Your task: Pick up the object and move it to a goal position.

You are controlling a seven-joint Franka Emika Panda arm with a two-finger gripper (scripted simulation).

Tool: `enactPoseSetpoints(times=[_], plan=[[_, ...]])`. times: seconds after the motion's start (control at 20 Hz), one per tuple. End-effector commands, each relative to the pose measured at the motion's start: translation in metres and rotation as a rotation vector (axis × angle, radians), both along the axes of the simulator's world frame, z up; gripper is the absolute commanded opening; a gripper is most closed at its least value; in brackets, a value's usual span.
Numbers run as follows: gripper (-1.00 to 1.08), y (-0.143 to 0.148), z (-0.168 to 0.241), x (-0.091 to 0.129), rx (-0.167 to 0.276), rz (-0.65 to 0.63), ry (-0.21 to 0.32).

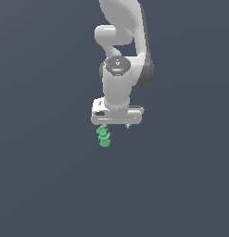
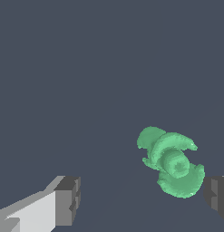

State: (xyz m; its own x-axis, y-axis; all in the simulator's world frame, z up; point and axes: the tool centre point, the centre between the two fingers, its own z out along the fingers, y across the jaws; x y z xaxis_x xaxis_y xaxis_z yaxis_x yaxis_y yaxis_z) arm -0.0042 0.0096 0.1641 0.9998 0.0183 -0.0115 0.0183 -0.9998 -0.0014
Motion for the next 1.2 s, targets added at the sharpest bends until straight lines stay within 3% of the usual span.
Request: enactPoseSetpoints(times=[0.0,0.55,1.15], plan=[[1.00,0.000,0.000,0.000,0.000,0.000,0.000],[1.00,-0.003,0.021,0.005,0.003,0.029,-0.033],[1.00,-0.014,0.008,0.002,0.001,0.083,-0.028]])
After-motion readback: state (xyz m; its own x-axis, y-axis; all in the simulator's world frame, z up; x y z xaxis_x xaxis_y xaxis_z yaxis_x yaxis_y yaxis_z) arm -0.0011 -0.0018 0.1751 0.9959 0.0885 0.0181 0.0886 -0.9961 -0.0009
